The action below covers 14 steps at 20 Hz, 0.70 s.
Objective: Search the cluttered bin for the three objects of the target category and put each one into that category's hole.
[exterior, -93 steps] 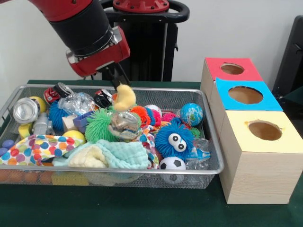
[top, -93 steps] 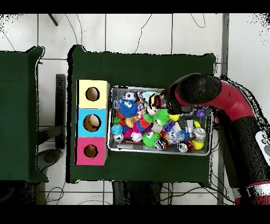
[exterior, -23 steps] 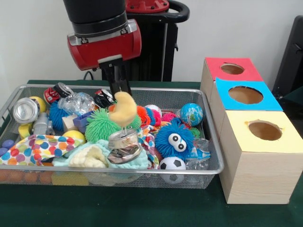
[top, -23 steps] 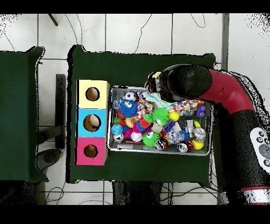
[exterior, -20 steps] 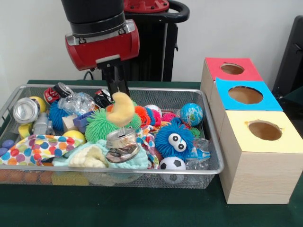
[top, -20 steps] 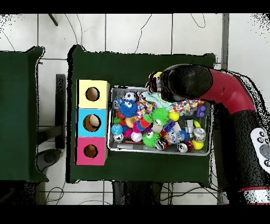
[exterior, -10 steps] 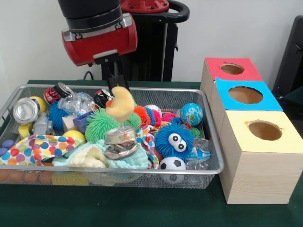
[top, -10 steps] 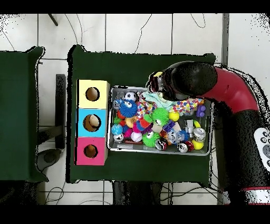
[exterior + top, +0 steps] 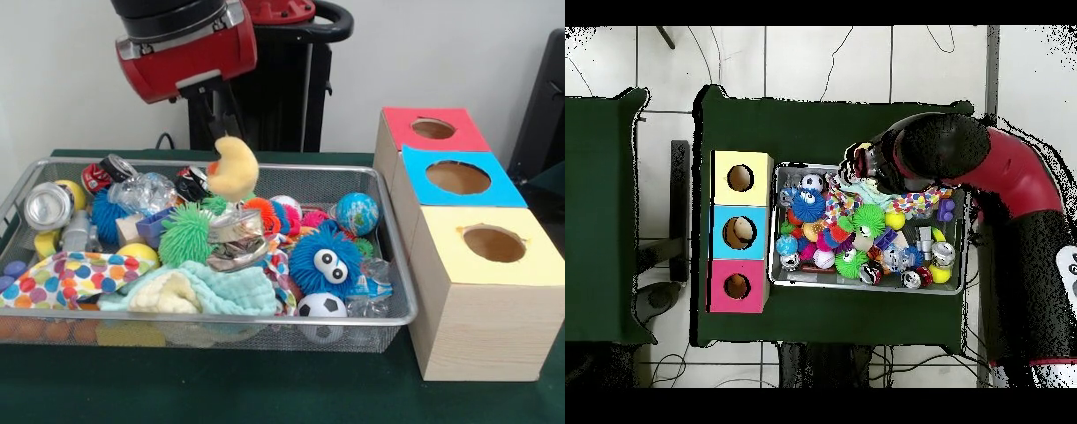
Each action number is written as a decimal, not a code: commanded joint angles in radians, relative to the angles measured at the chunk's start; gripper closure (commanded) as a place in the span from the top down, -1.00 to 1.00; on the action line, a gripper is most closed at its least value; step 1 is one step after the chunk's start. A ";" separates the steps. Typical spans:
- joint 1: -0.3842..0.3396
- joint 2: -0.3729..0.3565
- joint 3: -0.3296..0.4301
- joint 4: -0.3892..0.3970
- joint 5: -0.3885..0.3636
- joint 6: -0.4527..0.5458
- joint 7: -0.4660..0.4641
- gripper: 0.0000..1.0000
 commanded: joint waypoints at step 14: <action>-0.005 -0.029 -0.123 0.058 -0.146 0.332 0.014 -1.00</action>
